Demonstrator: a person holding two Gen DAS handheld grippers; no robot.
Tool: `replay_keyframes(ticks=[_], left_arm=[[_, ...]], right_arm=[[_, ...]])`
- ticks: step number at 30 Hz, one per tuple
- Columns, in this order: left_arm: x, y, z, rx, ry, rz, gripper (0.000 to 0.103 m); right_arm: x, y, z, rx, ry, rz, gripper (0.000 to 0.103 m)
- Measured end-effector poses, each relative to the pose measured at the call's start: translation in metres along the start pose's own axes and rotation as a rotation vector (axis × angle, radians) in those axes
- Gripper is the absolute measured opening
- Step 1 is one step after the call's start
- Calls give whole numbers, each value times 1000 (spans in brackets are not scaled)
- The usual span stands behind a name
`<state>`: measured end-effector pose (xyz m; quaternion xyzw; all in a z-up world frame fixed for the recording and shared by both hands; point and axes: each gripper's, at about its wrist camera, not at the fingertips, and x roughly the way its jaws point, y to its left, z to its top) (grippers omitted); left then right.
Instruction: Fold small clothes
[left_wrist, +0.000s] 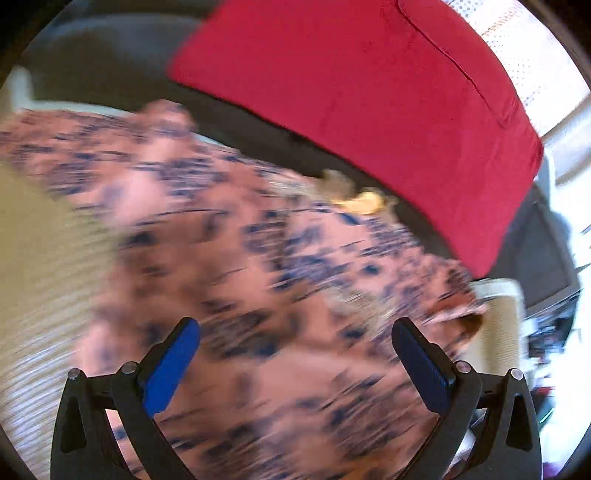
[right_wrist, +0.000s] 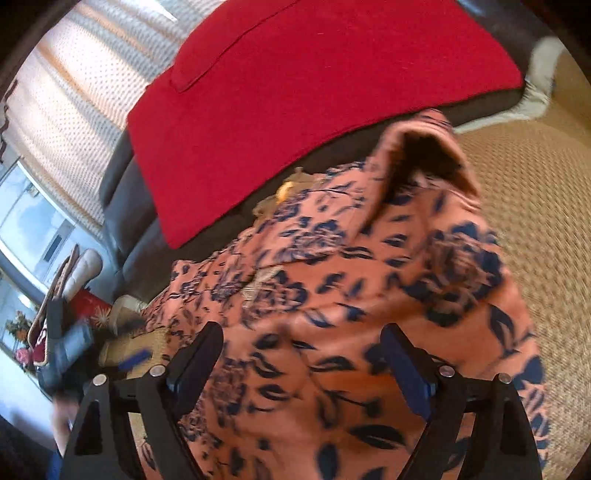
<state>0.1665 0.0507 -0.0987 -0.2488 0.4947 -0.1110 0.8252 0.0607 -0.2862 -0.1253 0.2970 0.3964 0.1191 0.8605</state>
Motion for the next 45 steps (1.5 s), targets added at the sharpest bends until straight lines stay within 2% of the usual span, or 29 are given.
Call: replay_keyframes(ticks=[1, 4, 7, 8, 9, 10, 12, 13, 15, 16, 18, 19, 22, 24, 26, 27, 28, 29, 31, 33, 34, 36, 37, 38, 39, 42, 43, 44, 45], left_arm=[[15, -6, 8, -14, 29, -22, 103], [62, -9, 28, -92, 113, -14, 100], [91, 2, 32, -186, 177, 17, 76], [91, 3, 34, -198, 158, 29, 55], [90, 0, 36, -181, 158, 26, 27], [90, -2, 38, -162, 192, 30, 6], [65, -6, 45, -131, 105, 45, 6], [35, -18, 47, -53, 6, 48, 6], [-14, -28, 42, 36, -157, 106, 6], [-27, -26, 39, 46, -196, 122, 6], [-25, -16, 34, 67, -161, 156, 7], [-14, -8, 31, 72, -126, 200, 8], [30, 30, 14, -1, 55, 291, 9], [29, 34, 7, -7, 31, 275, 10], [21, 26, 6, 27, 29, 293, 11], [19, 23, 7, 35, 35, 297, 11], [24, 24, 5, 31, 37, 296, 11], [24, 24, 5, 23, 37, 291, 11], [21, 23, 3, 26, 29, 288, 11], [17, 26, -1, 44, 26, 294, 11], [18, 30, -4, 47, 27, 295, 11], [15, 29, -4, 49, 31, 296, 11], [20, 28, -2, 50, 36, 298, 11], [17, 27, -2, 54, 40, 299, 11], [19, 26, -3, 61, 38, 301, 11], [36, 19, 8, 102, 25, 327, 11], [38, 18, 7, 110, 24, 332, 12], [39, 16, 7, 112, 29, 338, 12], [38, 16, 7, 111, 40, 340, 13]], right_arm=[[-1, -7, -2, 5, -3, 0, 89], [1, -17, -11, -1, -26, 16, 89], [-2, -18, -21, -71, -70, 22, 89], [-3, -17, -25, -96, -88, 22, 89], [-2, -16, -30, -132, -110, 19, 89], [-4, -14, -35, -165, -135, 14, 89], [-4, -11, -38, -192, -152, 1, 89], [-4, -11, -38, -186, -152, 6, 89], [-6, -15, -37, -174, -161, 33, 89], [-11, -18, -39, -171, -162, 38, 89], [-14, -16, -40, -184, -162, 18, 89], [-12, -16, -41, -189, -161, 12, 90], [-13, -17, -40, -183, -159, 27, 90], [-10, -14, -35, -172, -127, 23, 90], [-9, -8, -20, -141, -33, -1, 90], [-12, -7, -8, -95, -1, 15, 90], [-19, -7, 8, -54, -12, 48, 90], [-28, -5, 28, -29, -60, 66, 90], [-35, -8, 62, 22, -131, 97, 99], [-18, -26, 102, 109, -130, 133, 103], [-4, -36, 114, 146, -95, 115, 103], [47, -80, 125, 284, 110, -25, 101], [57, -93, 123, 337, 155, -6, 102], [47, -91, 127, 333, 91, 26, 101], [33, -79, 132, 315, 72, 6, 102], [5, -47, 134, 212, -19, 69, 103], [2, -41, 132, 163, -44, 61, 103], [6, -40, 130, 121, -47, 8, 103], [22, -51, 125, 123, 21, -114, 103]])
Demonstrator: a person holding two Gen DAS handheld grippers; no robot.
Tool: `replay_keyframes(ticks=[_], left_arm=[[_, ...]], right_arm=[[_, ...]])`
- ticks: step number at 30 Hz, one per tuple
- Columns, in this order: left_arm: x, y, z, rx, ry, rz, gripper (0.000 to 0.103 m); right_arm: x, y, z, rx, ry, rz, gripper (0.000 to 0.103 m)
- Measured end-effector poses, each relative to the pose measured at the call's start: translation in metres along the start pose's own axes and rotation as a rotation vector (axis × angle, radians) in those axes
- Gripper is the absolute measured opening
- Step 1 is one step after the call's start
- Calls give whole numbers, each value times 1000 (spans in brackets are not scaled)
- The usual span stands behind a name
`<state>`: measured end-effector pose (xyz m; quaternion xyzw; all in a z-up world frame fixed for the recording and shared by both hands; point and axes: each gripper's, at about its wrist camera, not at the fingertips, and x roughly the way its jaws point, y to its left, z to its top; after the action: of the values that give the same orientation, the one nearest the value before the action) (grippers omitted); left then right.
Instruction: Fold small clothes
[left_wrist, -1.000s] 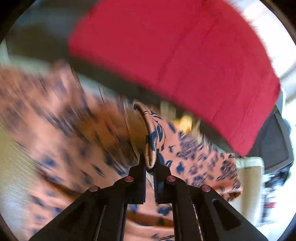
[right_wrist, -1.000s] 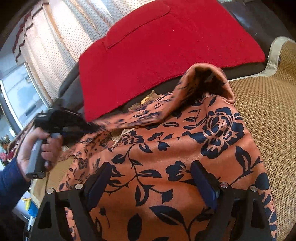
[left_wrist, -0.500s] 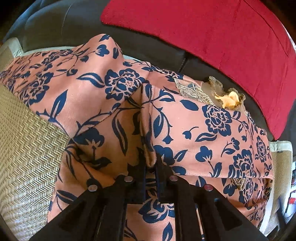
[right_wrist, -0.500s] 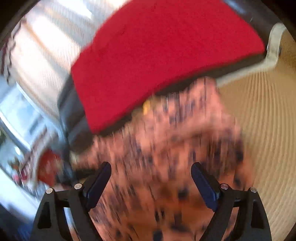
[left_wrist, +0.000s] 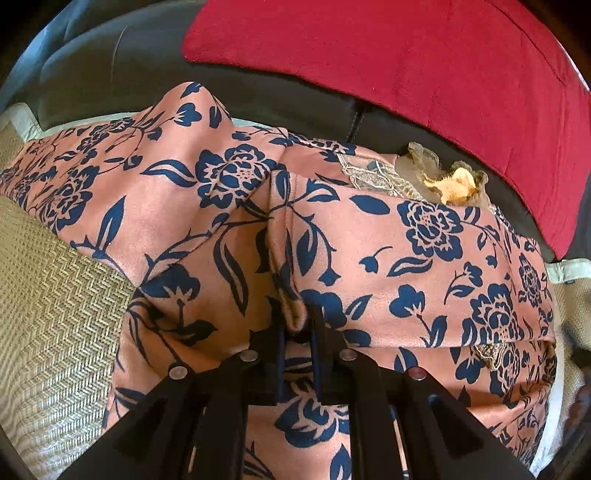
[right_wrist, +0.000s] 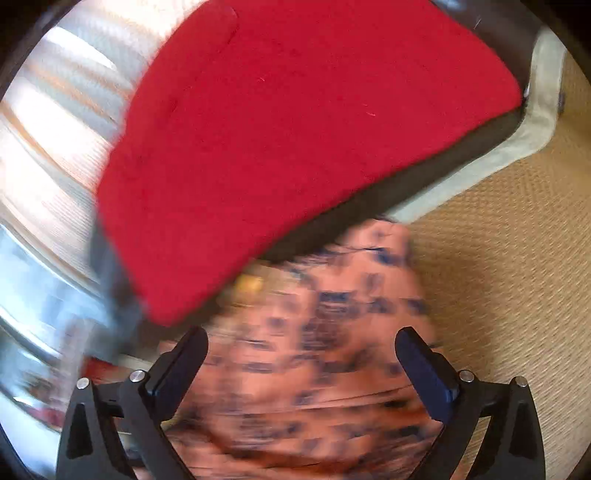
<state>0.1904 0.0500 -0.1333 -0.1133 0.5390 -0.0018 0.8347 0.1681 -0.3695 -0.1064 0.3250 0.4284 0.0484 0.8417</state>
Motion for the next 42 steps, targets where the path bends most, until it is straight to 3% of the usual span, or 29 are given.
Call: replay_keyframes(ticks=[1, 2, 3, 4, 7, 8, 10, 13, 16, 19, 23, 28, 30, 34, 37, 38, 39, 40, 42], left_arm=[[-2, 1, -1, -3, 9, -3, 16], [-7, 4, 1, -15, 17, -8, 19], [-18, 12, 4, -42, -10, -19, 21], [-28, 19, 3, -59, -41, -29, 28], [-62, 61, 3, -159, -154, -52, 74], [-74, 85, 2, -214, -202, -44, 77], [-85, 123, 0, -303, -229, -37, 77], [-93, 201, -2, -496, -227, -53, 77], [-97, 256, 1, -631, -259, -59, 77], [-92, 300, 14, -729, -275, -98, 77], [-75, 326, 38, -773, -270, -148, 77], [-46, 365, 55, -931, -248, -179, 77], [-43, 371, 64, -920, -281, -176, 78], [-32, 373, 75, -930, -270, -188, 78], [-25, 375, 85, -963, -265, -164, 74], [-22, 374, 91, -952, -261, -150, 33], [-10, 375, 99, -929, -192, -150, 6], [-3, 377, 103, -939, -158, -146, 5], [2, 378, 104, -937, -181, -139, 5]], right_arm=[[16, -14, -2, 55, 88, -75, 102], [16, -20, -6, 81, 86, -64, 101], [-3, -14, -8, 48, 1, -38, 101], [-16, -7, -11, 39, -26, -23, 101], [-57, 18, -32, -46, -158, -3, 103], [-63, 27, -45, -97, -182, -14, 103], [-65, 45, -77, -239, -185, -29, 103], [-53, 55, -122, -412, -192, -147, 103], [-34, 42, -152, -485, -125, -227, 103], [-32, 42, -164, -539, -143, -261, 103], [-32, 37, -168, -550, -131, -275, 103], [-30, 42, -167, -550, -138, -276, 103], [-28, 44, -167, -552, -140, -280, 103], [-24, 46, -167, -559, -141, -293, 103], [-25, 45, -166, -558, -141, -292, 103], [-25, 45, -166, -558, -141, -292, 103], [-26, 45, -166, -558, -141, -292, 103], [-26, 45, -166, -558, -141, -291, 103], [-26, 45, -166, -558, -141, -290, 103]])
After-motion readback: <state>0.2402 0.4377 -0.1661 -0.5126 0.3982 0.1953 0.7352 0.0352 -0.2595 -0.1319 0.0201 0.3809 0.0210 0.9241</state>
